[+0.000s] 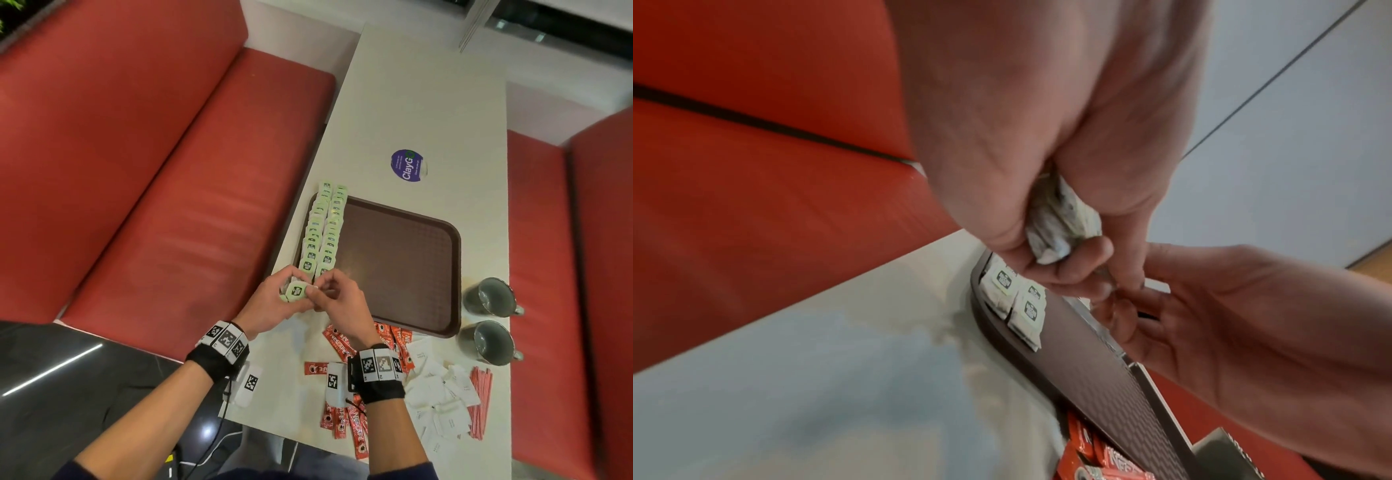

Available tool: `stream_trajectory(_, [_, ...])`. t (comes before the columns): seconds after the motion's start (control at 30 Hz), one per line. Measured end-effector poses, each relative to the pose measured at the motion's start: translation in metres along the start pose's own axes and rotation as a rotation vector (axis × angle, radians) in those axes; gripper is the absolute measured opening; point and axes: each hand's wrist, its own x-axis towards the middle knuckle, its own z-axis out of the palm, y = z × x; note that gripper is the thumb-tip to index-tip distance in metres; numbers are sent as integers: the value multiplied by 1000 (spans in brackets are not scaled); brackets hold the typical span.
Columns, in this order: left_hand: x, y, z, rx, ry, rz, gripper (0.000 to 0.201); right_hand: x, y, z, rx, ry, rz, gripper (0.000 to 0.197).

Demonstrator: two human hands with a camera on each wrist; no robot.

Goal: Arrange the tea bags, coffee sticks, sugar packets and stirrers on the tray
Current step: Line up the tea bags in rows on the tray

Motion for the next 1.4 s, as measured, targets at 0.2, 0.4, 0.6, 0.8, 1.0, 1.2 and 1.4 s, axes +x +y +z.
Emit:
stream_trajectory(0.2, [-5,-3,-5,-118,80,-44,14,6,15,-3,336,129,79,19])
stream_trajectory(0.4, [2,-17,-10,-110,245,-87,8,24,30,18,-45,355,72,15])
stream_trajectory(0.6, [0,-18,-12,-127,285,-102,9,38,36,45,-180,410,139,14])
stream_trajectory(0.8, [-7,-11,-15,-136,229,-152,29,41,40,55,-296,352,106,10])
stream_trajectory(1.0, [-11,-11,-15,-99,203,-66,33,43,34,58,-466,327,54,24])
stream_trajectory(1.2, [-10,-13,-15,-129,271,-6,35,38,25,50,-297,302,-60,15])
stream_trajectory(1.4, [-4,-13,-13,-142,303,10,29,19,9,36,-94,62,-97,10])
